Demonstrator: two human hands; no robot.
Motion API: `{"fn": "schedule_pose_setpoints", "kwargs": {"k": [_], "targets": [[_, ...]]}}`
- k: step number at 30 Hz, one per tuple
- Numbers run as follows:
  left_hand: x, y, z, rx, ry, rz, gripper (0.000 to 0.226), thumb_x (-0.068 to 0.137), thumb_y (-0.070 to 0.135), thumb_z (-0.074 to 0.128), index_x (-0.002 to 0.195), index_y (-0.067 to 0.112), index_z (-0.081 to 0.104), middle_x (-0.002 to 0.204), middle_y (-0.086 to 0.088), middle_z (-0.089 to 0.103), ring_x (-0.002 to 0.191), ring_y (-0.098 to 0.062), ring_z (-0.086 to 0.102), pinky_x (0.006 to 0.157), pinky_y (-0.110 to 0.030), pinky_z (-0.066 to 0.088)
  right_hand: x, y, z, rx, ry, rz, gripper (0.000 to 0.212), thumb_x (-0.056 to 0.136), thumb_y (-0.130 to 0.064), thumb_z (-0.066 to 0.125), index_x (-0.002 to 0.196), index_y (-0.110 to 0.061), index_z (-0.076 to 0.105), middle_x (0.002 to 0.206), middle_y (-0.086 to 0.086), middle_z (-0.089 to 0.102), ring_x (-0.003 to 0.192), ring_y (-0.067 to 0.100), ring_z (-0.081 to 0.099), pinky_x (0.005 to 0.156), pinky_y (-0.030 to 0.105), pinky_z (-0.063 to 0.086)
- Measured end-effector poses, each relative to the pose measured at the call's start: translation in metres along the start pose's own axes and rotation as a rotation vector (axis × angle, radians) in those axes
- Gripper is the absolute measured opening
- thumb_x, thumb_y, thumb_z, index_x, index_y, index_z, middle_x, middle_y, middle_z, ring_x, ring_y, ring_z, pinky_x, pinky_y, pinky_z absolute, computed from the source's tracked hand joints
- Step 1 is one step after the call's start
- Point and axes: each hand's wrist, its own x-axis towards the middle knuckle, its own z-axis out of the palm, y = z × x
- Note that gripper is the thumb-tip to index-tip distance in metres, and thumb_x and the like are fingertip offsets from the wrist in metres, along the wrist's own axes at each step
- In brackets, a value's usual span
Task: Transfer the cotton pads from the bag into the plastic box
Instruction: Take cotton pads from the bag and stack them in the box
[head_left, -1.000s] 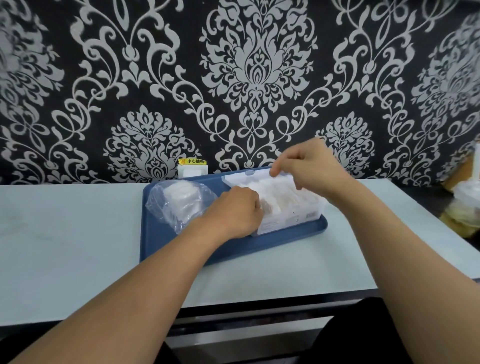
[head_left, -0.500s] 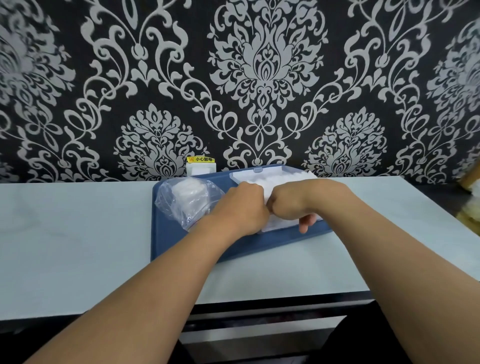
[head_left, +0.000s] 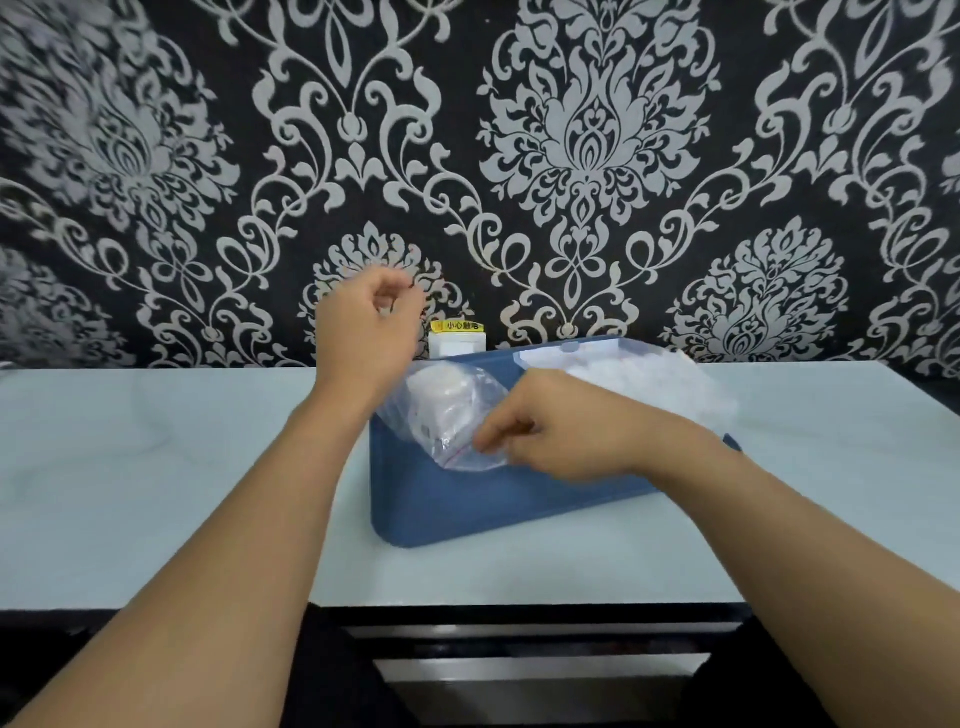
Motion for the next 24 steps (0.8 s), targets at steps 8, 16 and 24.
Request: {"fn": "schedule_pose_setpoints", "kwargs": {"k": [8,16,24], "targets": [[0.0,-0.071,0.021,0.015,-0.445,-0.472,0.035,0.091,0.036,0.055,0.083,0.008,0.073,0.086,-0.017,0.075,0.082,-0.036,0.073,0.083,-0.052,0.06,0.058,0.034,0.043,-0.115,0.133,0.04,0.046,0.097,-0.014,0.052,0.142,-0.015,0.048,0.135,0.0,0.049,0.119,0.019,0.05,0.109,0.031,0.038],[0.002,-0.067,0.027,-0.057,-0.451,-0.55,0.01,0.087,0.007,0.059,0.077,0.009,0.062,0.072,-0.009,0.065,0.063,-0.023,0.059,0.059,-0.029,0.047,0.063,0.02,0.027,-0.309,0.219,0.033,0.037,0.085,-0.031,0.052,0.117,-0.021,0.066,0.125,0.002,0.065,0.107,0.027,0.065,0.091,0.036,0.052],[0.013,-0.075,0.031,-0.083,-0.391,-0.673,0.02,0.089,0.006,0.047,0.093,0.004,0.067,0.085,-0.011,0.067,0.077,-0.027,0.062,0.076,-0.04,0.057,0.069,0.028,0.032,-0.514,0.231,0.046,0.042,0.087,-0.026,0.06,0.129,-0.026,0.057,0.121,0.002,0.065,0.092,0.03,0.068,0.074,0.038,0.056]]}}
